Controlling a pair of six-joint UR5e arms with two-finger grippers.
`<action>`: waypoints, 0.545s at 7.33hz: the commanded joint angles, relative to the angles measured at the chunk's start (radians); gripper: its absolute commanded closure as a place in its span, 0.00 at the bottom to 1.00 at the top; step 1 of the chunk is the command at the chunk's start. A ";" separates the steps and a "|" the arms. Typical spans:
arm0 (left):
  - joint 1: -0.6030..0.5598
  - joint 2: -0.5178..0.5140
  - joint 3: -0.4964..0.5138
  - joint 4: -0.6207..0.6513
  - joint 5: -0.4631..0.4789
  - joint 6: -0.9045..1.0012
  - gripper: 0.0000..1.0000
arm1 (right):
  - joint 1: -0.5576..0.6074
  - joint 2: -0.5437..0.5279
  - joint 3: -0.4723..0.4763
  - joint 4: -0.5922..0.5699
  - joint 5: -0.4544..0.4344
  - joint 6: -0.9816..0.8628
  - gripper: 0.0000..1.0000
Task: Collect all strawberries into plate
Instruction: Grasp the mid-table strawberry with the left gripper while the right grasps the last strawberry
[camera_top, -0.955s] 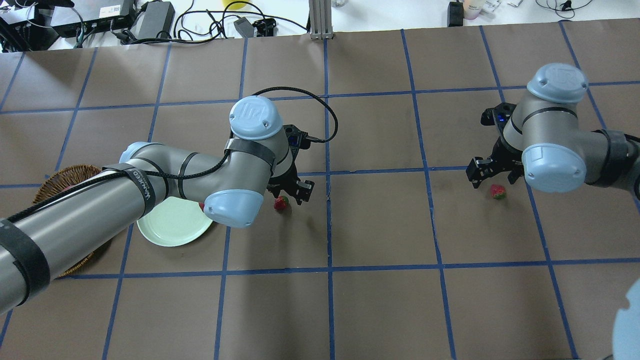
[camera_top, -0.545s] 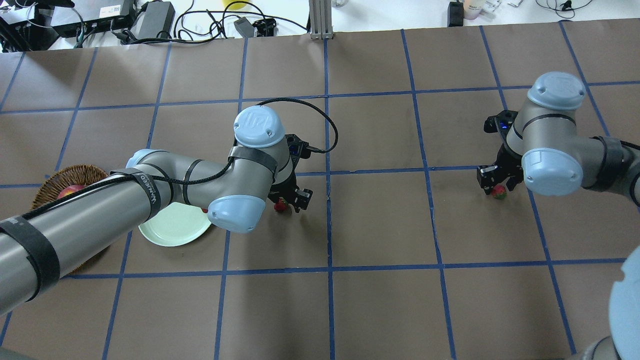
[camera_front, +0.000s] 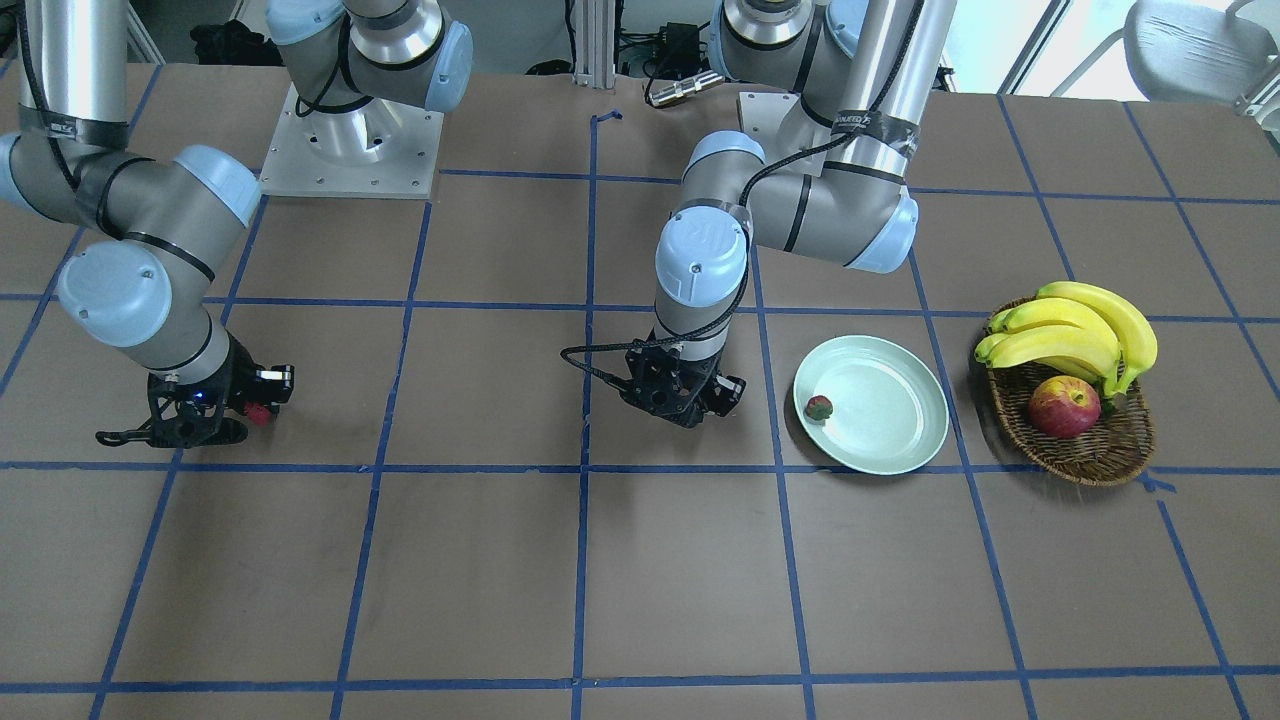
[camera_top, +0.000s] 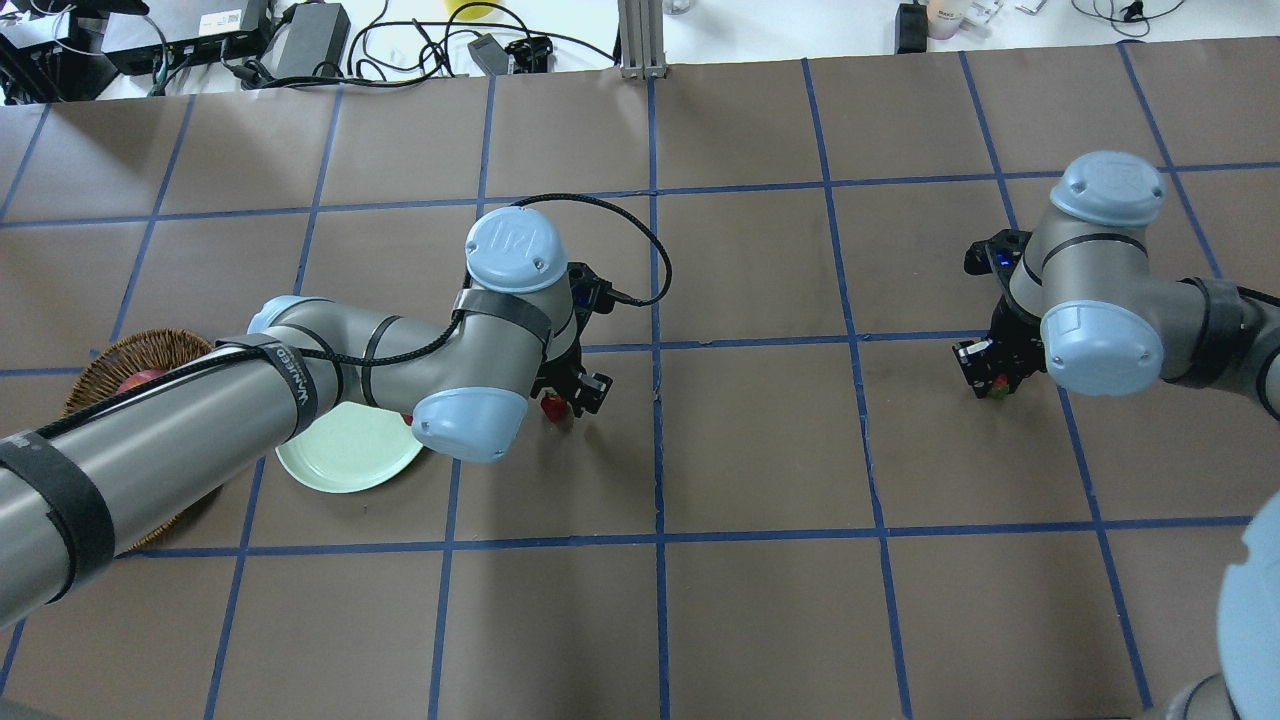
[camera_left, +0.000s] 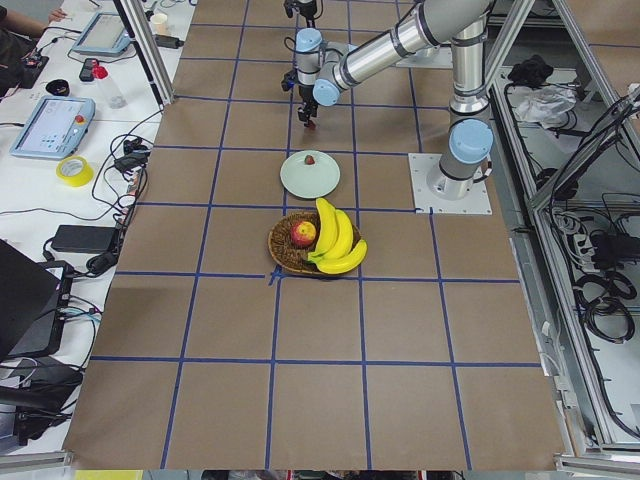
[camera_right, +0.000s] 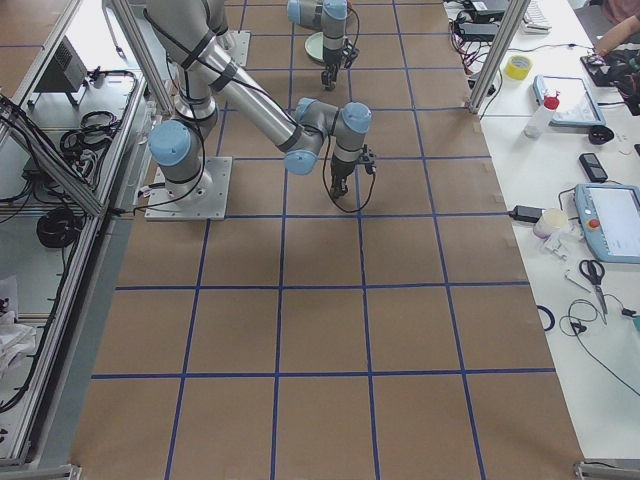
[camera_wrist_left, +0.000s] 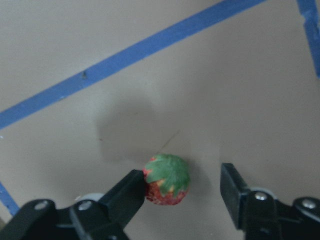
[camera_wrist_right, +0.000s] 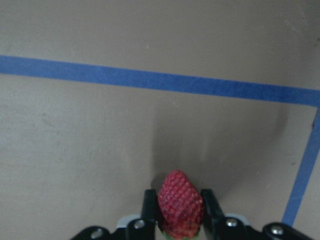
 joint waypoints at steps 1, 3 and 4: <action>0.001 -0.005 -0.007 0.000 0.003 0.002 0.36 | 0.097 -0.040 -0.045 0.087 0.026 0.155 0.78; 0.001 -0.005 -0.003 0.002 0.004 0.002 0.43 | 0.274 -0.042 -0.059 0.106 0.114 0.479 0.78; 0.001 -0.005 -0.004 0.000 0.004 0.000 0.63 | 0.352 -0.037 -0.058 0.096 0.158 0.599 0.78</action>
